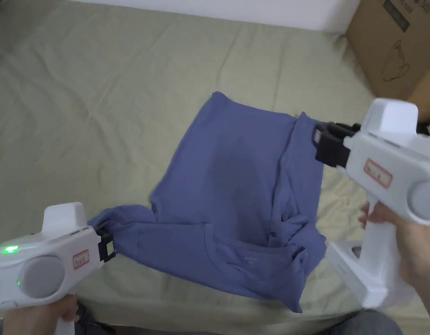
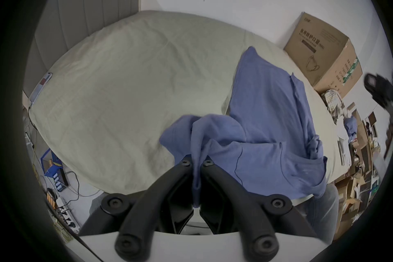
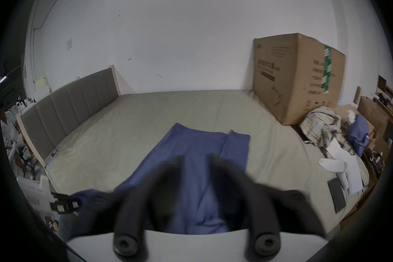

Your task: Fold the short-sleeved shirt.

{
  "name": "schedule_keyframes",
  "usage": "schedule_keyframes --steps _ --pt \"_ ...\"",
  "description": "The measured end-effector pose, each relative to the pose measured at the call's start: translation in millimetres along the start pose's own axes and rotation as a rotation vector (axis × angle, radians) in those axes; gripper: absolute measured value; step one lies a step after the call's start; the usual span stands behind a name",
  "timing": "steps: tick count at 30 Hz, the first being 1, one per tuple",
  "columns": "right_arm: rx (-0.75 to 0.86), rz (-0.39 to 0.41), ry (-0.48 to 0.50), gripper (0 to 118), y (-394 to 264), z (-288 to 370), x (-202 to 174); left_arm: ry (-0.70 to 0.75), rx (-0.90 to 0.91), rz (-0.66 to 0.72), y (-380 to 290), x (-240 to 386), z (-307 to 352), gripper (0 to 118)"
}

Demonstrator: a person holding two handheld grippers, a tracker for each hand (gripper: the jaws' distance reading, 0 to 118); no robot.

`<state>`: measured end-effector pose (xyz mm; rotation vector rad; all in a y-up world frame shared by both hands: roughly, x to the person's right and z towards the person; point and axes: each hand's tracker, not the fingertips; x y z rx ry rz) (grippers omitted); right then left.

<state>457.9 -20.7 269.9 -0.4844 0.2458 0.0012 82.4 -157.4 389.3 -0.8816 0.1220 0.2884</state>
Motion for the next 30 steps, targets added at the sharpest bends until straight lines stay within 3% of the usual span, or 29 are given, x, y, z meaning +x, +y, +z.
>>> schedule_keyframes --steps 1,2,3,4,10,15,21,26,30 --pt "-0.020 0.019 0.008 92 11 -15 -2 -0.004 0.012 0.001 0 2 3 0" --pt "-0.041 0.051 0.008 107 23 -31 -7 -0.009 0.020 0.005 0 3 6 0" --pt "-0.054 0.064 0.015 116 35 -47 -11 -0.016 0.024 0.007 0 4 9 0" --pt "-0.076 0.088 0.017 117 45 -63 -14 -0.019 0.031 0.013 -1 4 11 0" --pt "-0.252 0.115 0.056 117 103 -196 -36 -0.018 0.046 0.037 0 6 13 0" --pt "-0.444 0.271 0.035 117 116 -330 -66 -0.008 0.038 0.072 3 9 7 0" --pt "-0.576 0.270 0.024 115 97 -452 -90 0.015 0.018 0.109 7 13 -3 0" --pt "-0.640 0.258 0.030 102 76 -506 -95 0.033 -0.012 0.073 7 16 -11 0" --pt "-0.712 0.276 0.008 72 61 -524 -92 0.036 -0.055 0.114 5 11 -16 0"
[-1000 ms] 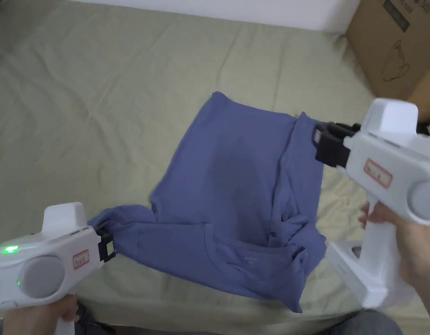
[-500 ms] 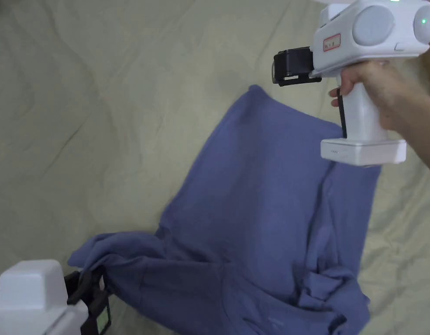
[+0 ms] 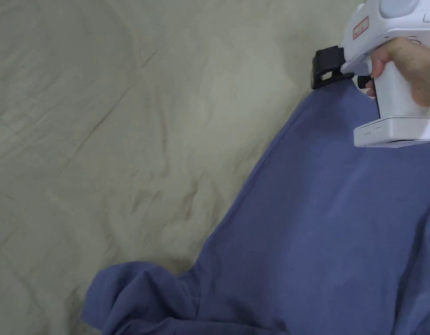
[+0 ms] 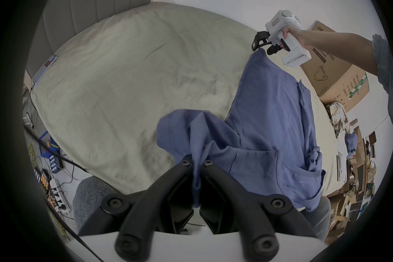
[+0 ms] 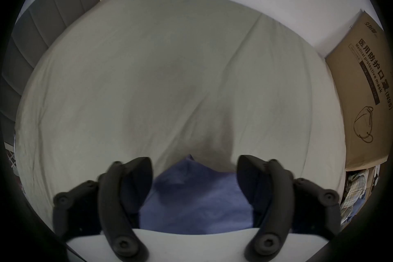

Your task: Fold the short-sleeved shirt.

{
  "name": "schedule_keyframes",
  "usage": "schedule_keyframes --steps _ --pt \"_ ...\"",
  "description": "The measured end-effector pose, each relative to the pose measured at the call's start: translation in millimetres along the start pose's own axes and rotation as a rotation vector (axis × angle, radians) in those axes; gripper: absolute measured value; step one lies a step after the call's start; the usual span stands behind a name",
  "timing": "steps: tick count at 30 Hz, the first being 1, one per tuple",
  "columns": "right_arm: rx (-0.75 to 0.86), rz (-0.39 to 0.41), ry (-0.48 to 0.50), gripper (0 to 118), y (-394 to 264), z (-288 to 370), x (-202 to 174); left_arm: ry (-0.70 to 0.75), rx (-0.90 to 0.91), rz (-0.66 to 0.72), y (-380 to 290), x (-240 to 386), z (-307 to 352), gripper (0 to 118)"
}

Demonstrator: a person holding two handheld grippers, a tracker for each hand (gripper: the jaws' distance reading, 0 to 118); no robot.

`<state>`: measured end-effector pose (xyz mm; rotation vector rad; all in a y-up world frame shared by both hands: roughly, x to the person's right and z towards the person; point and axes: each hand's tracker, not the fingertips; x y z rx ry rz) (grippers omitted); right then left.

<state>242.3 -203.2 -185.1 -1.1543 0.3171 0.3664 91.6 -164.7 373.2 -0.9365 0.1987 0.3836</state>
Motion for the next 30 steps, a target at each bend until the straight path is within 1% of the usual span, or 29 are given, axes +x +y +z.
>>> schedule_keyframes --steps 1,2,3,4,5,8,10,14,18,20,21,24,26,28,29,30 --pt "-0.012 -0.004 -0.016 61 -2 -4 0 0.006 -0.006 0.002 0 -1 -1 0" --pt "-0.013 -0.009 -0.019 44 -5 -5 2 0.007 -0.006 0.006 -2 -3 -2 0" --pt "0.002 -0.022 0.015 20 -8 -5 4 0.010 -0.004 0.012 -3 -5 -3 0" --pt "0.006 -0.061 0.047 4 -9 -3 5 0.012 -0.006 0.013 -3 -6 -4 0" --pt "0.005 -0.072 0.039 4 -10 -1 6 0.014 -0.011 0.014 -3 -7 -4 0" --pt "0.027 -0.043 0.031 4 -14 25 7 0.003 0.007 0.033 -4 -9 -2 0" --pt "0.083 -0.046 0.040 4 -25 62 5 -0.009 0.026 0.045 -4 -9 2 0" --pt "0.199 -0.084 0.047 4 -46 154 24 -0.069 0.110 0.086 0 -9 14 0" --pt "0.310 -0.143 0.043 4 -89 265 52 -0.127 0.221 0.072 14 -5 28 0" --pt "0.372 -0.197 0.039 4 -117 321 70 -0.146 0.262 0.032 28 -2 33 0" --pt "0.404 -0.223 0.026 4 -132 350 79 -0.165 0.289 0.038 36 -1 39 0" --pt "0.504 -0.261 -0.001 4 -181 434 103 -0.236 0.380 0.059 66 5 59 0" --pt "0.564 -0.281 -0.019 4 -214 483 113 -0.241 0.445 0.026 88 12 78 0" --pt "0.626 -0.303 -0.041 4 -248 530 122 -0.263 0.529 0.031 114 19 101 0" --pt "0.655 -0.317 -0.049 4 -249 538 145 -0.278 0.563 0.035 127 22 113 0" --pt "0.686 -0.335 -0.051 4 -264 556 151 -0.291 0.596 0.031 142 25 127 0"
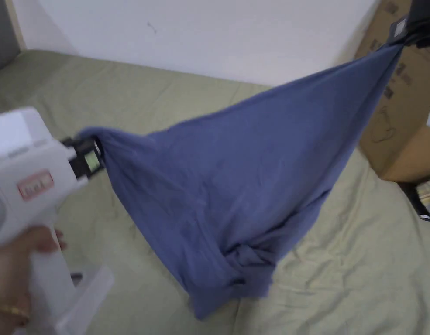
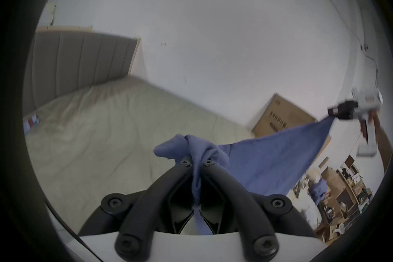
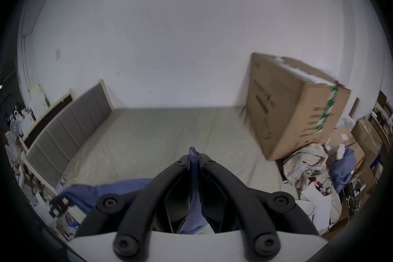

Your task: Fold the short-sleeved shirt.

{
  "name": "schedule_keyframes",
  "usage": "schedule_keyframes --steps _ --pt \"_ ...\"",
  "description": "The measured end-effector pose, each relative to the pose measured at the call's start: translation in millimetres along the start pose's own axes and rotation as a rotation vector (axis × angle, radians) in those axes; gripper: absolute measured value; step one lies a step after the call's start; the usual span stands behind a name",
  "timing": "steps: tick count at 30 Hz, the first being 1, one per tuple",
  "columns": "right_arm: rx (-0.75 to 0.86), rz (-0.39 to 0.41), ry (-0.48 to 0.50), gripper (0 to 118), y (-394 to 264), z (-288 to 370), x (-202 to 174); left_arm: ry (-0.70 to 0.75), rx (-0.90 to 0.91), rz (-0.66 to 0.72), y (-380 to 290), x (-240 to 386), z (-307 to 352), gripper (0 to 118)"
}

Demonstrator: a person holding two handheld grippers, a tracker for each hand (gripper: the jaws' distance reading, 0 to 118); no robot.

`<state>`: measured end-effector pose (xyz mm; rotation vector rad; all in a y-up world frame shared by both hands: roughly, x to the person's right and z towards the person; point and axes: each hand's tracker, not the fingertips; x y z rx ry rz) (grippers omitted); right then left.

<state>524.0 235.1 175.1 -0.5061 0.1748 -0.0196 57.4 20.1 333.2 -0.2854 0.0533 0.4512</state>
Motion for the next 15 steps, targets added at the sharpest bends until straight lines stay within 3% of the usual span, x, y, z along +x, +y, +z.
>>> schedule_keyframes --steps 5,9,12,14,15 --pt "0.119 -0.080 -0.015 4 0 84 27 -0.042 0.173 0.035 89 32 25 0" --pt "0.212 -0.091 -0.028 4 4 119 52 -0.061 0.220 -0.066 146 50 36 0" --pt "0.244 -0.145 -0.023 4 7 136 66 -0.065 0.234 -0.076 184 58 43 0" --pt "0.255 -0.150 -0.029 4 11 142 73 -0.076 0.241 -0.082 205 63 42 0" --pt "0.260 -0.148 -0.039 4 6 148 55 -0.063 0.241 -0.111 215 68 40 0"
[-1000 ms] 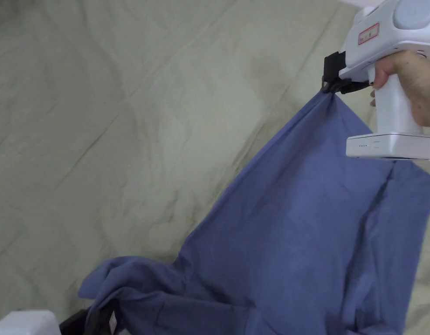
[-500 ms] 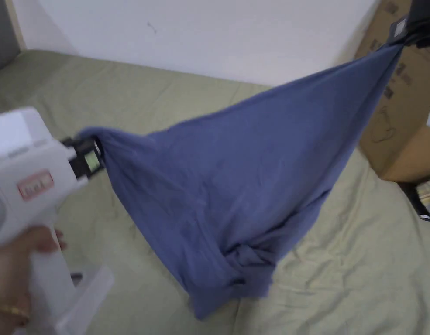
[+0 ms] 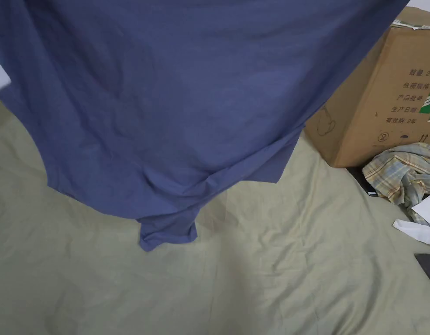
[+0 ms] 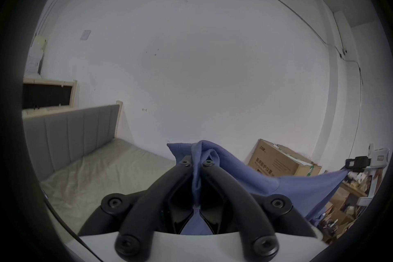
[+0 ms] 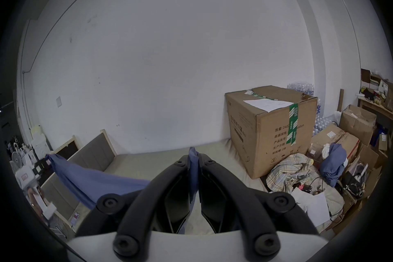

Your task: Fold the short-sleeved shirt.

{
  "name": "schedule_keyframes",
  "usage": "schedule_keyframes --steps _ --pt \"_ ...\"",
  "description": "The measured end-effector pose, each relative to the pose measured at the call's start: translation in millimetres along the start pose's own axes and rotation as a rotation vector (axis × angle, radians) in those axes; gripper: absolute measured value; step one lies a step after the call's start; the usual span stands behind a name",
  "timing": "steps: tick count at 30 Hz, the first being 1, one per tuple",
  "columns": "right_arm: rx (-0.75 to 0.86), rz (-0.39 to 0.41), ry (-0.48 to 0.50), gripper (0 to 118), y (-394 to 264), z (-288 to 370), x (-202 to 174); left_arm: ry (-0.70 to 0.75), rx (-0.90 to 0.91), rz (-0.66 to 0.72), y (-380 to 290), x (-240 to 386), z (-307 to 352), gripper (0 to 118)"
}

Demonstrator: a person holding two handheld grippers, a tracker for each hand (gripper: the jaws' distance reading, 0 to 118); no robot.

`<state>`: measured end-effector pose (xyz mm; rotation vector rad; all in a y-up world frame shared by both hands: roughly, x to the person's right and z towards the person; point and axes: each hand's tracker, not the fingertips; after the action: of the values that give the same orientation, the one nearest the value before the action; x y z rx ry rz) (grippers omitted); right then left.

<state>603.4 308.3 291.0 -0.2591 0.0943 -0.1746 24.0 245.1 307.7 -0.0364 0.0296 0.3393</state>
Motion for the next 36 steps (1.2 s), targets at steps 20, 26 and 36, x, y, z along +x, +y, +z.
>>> schedule_keyframes --steps 20,26,36 --pt "0.042 0.121 -0.183 4 75 -129 -68 0.262 0.121 -0.339 135 80 -167 0" --pt "0.097 0.129 -0.234 4 101 -194 -80 0.300 0.199 -0.329 152 91 -234 0" --pt "0.189 0.070 -0.320 4 102 -285 -90 0.328 0.328 -0.254 126 89 -310 0"
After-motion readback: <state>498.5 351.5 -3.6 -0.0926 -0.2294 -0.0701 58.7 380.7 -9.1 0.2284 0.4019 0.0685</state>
